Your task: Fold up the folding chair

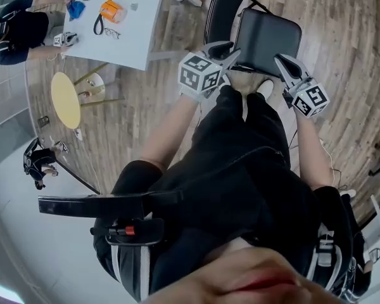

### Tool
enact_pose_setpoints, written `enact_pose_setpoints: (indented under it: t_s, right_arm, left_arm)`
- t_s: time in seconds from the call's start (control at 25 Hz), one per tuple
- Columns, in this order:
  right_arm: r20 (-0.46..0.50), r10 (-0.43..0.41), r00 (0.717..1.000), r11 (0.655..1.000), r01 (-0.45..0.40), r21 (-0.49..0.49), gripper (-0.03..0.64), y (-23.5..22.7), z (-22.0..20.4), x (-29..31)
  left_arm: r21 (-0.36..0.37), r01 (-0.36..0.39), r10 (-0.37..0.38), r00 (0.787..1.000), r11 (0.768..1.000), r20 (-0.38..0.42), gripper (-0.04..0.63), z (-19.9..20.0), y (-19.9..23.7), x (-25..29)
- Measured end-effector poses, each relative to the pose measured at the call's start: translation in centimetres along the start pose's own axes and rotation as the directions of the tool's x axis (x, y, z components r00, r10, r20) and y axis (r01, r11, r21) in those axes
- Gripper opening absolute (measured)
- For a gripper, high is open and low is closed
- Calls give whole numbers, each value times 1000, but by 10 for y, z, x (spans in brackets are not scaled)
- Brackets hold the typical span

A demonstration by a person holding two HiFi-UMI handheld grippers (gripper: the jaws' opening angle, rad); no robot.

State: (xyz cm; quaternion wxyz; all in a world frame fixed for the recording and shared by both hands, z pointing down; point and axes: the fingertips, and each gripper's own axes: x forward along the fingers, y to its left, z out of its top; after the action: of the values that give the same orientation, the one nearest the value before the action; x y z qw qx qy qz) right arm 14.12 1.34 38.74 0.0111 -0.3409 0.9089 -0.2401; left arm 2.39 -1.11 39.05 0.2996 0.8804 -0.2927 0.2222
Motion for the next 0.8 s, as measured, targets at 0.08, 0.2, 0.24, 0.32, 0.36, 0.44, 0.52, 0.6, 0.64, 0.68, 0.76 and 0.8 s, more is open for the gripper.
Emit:
enact_pose_setpoints:
  t_s: [0.08, 0.2, 0.24, 0.32, 0.36, 0.44, 0.52, 0.6, 0.64, 0.68, 0.76, 0.8]
  right_arm:
    - [-26, -17, 1000, 999, 17, 31, 12, -22, -21, 12]
    - [-64, -75, 995, 995, 80, 66, 14, -60, -56, 20]
    - [-80, -97, 992, 991, 103, 79, 16, -75, -69, 19]
    - [-113, -137, 984, 983, 149, 105, 47, -107, -97, 17]
    - [-131, -156, 979, 978, 171, 116, 69, -124, -112, 16]
    - [-164, -185, 969, 967, 209, 146, 102, -154, -143, 12]
    - [-184, -202, 962, 949, 239, 205, 110, -180, -175, 6]
    - [-197, -216, 957, 925, 264, 271, 127, -206, -206, 1]
    - [-206, -224, 953, 911, 280, 302, 137, -219, -222, -3]
    - [-221, -234, 947, 895, 299, 332, 154, -232, -238, -8]
    - [-260, -256, 931, 858, 343, 383, 185, -256, -275, -24]
    - [-273, -261, 926, 843, 356, 404, 193, -266, -291, -28]
  left_arm:
    - [3, -44, 45, 998, 999, -46, 141, -4, 37, 4]
    - [-12, -109, 107, 989, 994, -103, 192, -8, 92, 7]
    - [-24, -134, 130, 984, 991, -125, 207, -12, 110, 8]
    - [-49, -181, 170, 970, 982, -174, 232, -23, 143, 12]
    - [-62, -201, 185, 962, 978, -199, 239, -29, 158, 15]
    - [-90, -225, 198, 949, 970, -245, 249, -43, 181, 26]
    - [-119, -232, 191, 941, 965, -279, 253, -58, 196, 40]
    - [-140, -233, 183, 936, 962, -300, 255, -70, 208, 54]
    - [-149, -237, 182, 933, 960, -309, 255, -75, 214, 61]
    - [-156, -239, 181, 931, 958, -317, 253, -80, 220, 68]
    - [-167, -229, 164, 929, 959, -331, 255, -87, 226, 78]
    - [-170, -223, 155, 928, 960, -338, 255, -88, 229, 80]
